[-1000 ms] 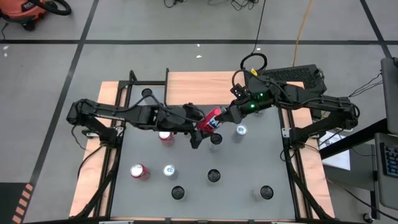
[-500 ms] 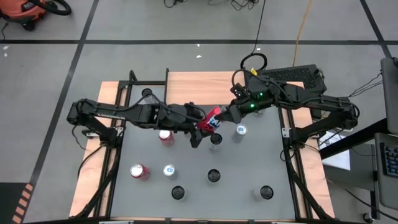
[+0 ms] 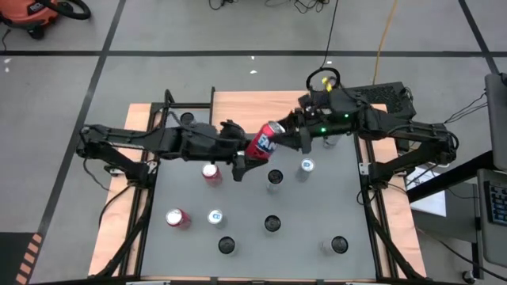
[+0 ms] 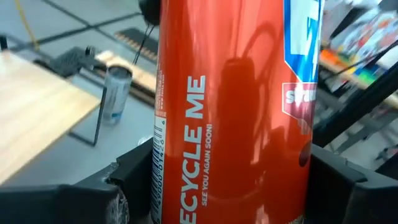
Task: Place canned beverage on shelf
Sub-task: Put the bottom right red soda can on the shelf
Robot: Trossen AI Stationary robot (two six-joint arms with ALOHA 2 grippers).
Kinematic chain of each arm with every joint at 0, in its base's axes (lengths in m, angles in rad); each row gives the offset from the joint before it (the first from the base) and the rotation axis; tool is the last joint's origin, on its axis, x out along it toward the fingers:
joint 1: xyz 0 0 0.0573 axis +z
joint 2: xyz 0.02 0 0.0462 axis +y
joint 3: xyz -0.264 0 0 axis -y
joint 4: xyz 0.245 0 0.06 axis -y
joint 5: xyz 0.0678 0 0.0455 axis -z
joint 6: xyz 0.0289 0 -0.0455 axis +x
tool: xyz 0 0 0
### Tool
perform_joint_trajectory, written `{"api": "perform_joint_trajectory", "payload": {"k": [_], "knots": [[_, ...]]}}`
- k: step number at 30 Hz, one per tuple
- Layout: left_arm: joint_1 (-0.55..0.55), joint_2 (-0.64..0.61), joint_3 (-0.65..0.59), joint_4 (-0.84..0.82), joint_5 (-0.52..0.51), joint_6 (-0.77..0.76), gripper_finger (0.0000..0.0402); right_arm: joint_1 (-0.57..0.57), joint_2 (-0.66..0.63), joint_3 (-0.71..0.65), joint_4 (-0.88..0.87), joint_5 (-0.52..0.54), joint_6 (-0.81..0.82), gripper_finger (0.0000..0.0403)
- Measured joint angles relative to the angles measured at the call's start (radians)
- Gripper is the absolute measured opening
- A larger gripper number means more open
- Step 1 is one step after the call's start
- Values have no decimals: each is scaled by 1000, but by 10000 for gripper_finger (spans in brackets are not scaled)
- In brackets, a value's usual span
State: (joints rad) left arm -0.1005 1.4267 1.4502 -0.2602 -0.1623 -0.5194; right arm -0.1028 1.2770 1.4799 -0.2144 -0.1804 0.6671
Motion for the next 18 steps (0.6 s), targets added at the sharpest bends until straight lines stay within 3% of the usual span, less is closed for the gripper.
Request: {"api": "perform_joint_trajectory", "payload": {"k": [7, 18], "knots": [[-3, -22, -1, 170, -7, 5, 288, 1, 0, 3, 194, 48, -106, 356], [1, 12, 0, 257, -52, 35, 288, 1, 2, 0, 225, 45, -167, 356]]}}
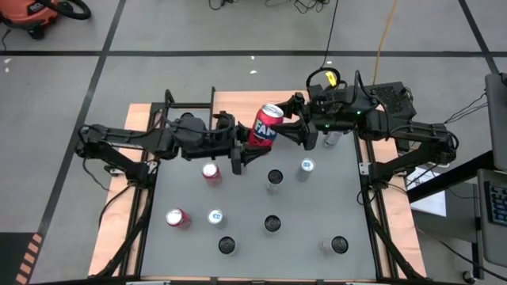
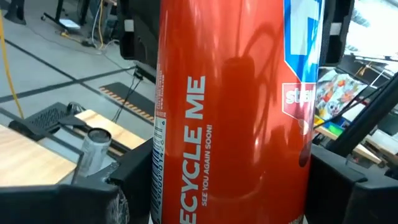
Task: Place canned beverage on shelf
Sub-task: Put the bottom right red soda can on the shelf
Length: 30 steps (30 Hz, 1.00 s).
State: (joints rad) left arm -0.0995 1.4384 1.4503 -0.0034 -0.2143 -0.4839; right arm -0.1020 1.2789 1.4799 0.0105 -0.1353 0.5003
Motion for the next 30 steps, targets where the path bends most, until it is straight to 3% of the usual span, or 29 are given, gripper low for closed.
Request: {"api": "perform_joint_trajectory", "payload": {"k": [9, 20, 30], "knots": [[1, 22, -1, 7, -32, -5, 288, -16, 1, 0, -17, -50, 11, 346], [1, 22, -1, -5, -60, -4, 291, -16, 1, 0, -48, -49, 10, 257], [1, 17, 1, -7, -53, -6, 364, -16, 1, -2, -58, -53, 7, 256]]}}
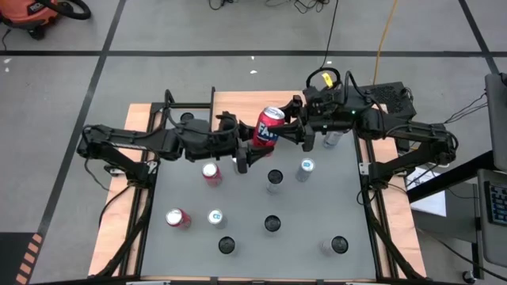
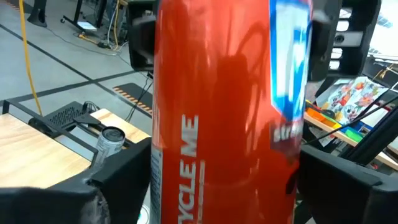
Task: Place canned beverage on shelf
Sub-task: Put the bottom right red soda can on the shelf
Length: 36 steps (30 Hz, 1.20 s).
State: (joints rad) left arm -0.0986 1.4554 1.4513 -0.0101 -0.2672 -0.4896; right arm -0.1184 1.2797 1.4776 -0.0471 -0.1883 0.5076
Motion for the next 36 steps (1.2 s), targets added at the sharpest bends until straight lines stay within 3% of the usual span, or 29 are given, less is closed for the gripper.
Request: {"api": "perform_joint_trajectory", "payload": {"k": [5, 11, 23, 36], "knots": [[0, -21, 0, -8, 0, 0, 392, 0, -17, 0, 6, 3, 0, 255], [0, -66, 0, -53, -46, 6, 397, 0, -47, 0, -23, 65, 0, 255], [0, -124, 0, -113, -71, 6, 398, 1, -93, 1, -98, 327, 0, 254], [-16, -147, 0, -113, -71, 0, 398, 33, -93, 1, -71, 282, -86, 254]]}}
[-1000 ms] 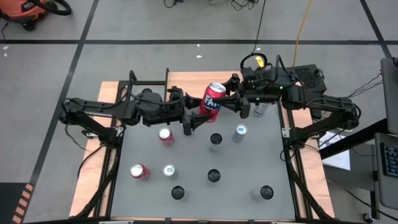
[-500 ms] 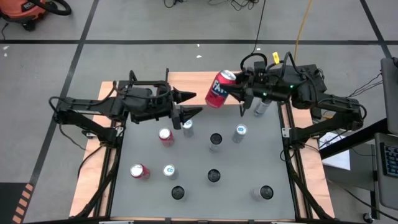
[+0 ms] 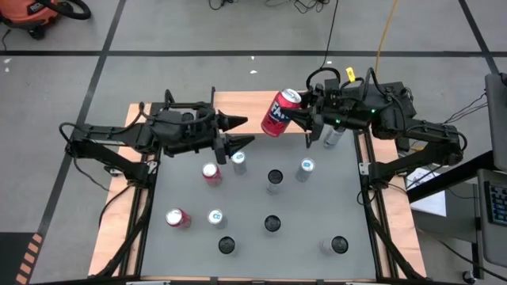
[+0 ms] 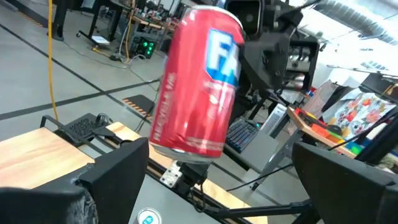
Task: Place canned beverage on shelf
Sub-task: Put the bottom right red soda can on the shelf
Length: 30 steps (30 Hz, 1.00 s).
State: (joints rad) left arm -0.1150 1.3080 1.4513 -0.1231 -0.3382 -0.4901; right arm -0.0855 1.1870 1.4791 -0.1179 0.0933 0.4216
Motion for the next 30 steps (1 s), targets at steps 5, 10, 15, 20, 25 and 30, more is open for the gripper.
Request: {"api": "perform_joint_trajectory", "payload": {"k": [5, 10, 15, 20, 25, 30], "knots": [[-12, -40, 0, -21, 0, 7, 398, 41, 11, 1, 1, -18, -26, 254], [-12, -90, 0, -125, 0, 8, 398, 68, 38, 1, 38, -11, -24, 254], [-12, -127, 0, -214, 0, 9, 398, 83, 97, 56, 55, 9, -53, 254], [-12, -145, -1, -221, 11, 57, 398, 81, 195, 235, -58, 10, -154, 254], [-3, -150, -1, -217, 14, 95, 398, 66, 297, 457, -281, 10, -281, 254], [14, -150, -1, -204, 13, 139, 398, 25, 371, 608, -452, -56, -360, 254]]}}
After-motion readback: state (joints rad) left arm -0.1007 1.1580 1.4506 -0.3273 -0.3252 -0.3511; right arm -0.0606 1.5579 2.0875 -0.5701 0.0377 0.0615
